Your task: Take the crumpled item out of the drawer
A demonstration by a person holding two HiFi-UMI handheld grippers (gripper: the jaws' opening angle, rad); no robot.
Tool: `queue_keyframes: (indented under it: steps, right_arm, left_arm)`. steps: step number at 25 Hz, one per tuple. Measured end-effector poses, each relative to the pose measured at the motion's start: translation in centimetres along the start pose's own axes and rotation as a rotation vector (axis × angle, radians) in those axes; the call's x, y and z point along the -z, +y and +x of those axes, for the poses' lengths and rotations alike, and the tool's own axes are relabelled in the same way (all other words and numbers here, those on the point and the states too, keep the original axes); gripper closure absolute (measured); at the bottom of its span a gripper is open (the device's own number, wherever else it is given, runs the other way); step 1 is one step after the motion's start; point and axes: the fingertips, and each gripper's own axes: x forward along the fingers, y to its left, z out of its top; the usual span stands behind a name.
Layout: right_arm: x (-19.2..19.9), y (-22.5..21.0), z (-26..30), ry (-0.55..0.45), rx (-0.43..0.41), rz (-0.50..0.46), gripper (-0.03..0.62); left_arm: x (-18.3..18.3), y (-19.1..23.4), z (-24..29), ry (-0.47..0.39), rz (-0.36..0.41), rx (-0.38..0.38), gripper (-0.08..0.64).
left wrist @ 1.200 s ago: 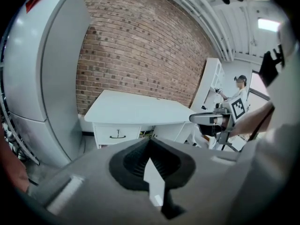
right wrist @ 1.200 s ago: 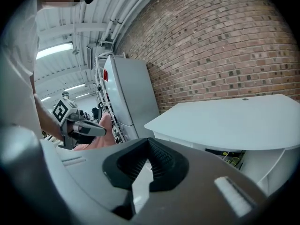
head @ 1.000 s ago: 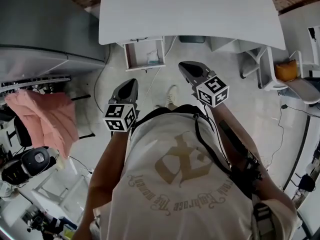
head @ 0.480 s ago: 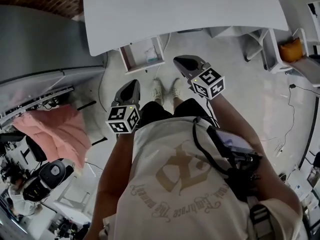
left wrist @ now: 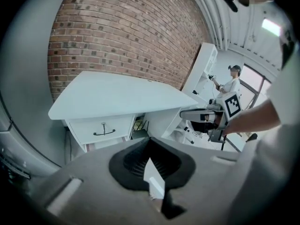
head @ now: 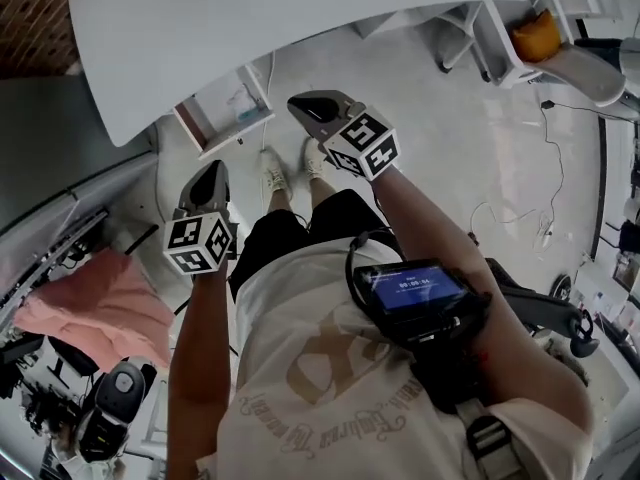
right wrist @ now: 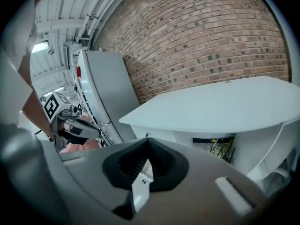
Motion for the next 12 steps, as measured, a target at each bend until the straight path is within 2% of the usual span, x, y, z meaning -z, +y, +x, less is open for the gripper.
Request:
queue_keyframes:
  steps: [12]
  right_arm:
    - [2.9, -3.4, 3.2, -0.033, 0.070, 0.046, 0.583]
  left_arm:
    - [3.5, 2.0, 7.0, 0.117, 0.050, 0.047, 0.557]
